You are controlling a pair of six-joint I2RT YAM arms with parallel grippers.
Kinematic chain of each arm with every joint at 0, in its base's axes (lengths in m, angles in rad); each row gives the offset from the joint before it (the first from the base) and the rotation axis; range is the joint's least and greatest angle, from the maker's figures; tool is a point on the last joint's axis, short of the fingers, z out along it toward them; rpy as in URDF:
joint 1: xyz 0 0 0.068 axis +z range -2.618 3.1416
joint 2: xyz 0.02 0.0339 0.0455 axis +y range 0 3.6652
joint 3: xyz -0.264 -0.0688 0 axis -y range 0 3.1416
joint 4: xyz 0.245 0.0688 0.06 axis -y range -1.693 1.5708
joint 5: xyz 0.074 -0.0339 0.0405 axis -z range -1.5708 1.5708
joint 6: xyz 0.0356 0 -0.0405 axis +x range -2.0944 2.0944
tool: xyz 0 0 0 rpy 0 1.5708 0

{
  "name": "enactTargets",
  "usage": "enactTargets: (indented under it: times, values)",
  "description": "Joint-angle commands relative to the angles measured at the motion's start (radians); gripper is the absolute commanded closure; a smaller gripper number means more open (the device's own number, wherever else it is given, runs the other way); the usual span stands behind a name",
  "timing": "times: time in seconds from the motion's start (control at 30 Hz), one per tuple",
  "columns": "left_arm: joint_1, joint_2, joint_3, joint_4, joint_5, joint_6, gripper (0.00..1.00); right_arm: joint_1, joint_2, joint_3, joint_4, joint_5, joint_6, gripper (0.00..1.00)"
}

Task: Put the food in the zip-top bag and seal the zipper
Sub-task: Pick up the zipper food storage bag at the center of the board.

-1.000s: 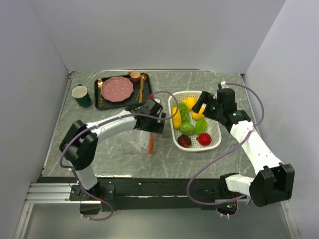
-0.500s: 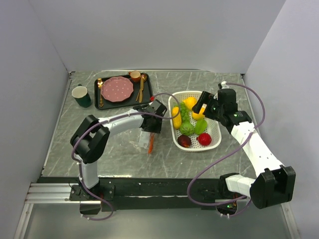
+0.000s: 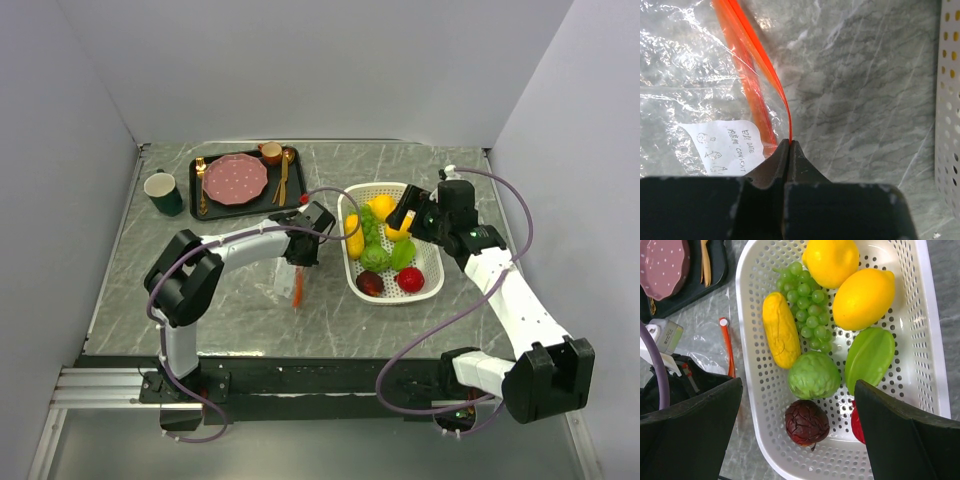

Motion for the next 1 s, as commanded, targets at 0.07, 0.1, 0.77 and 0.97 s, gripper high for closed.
enactTargets:
  times: [0.07,0.1,0.77,0.97]
  values:
    - [-0.004,-0.117,0.028,-0.054,-0.059,-0.006,0.99,-0.003,-0.051,-0.037,0.026,-0.031,0.025,0.00]
    - [-0.004,-0.144,0.028,-0.060,-0.062,-0.006,0.99,-0.004,-0.057,-0.045,0.047,-0.050,0.031,0.00]
    - [-0.004,-0.472,-0.028,-0.022,0.006,0.028,0.99,0.089,0.081,-0.116,0.535,-0.645,0.304,0.94]
    - [-0.003,-0.463,-0.028,0.000,0.027,0.029,0.99,0.192,0.197,-0.027,0.472,-0.621,0.249,0.51]
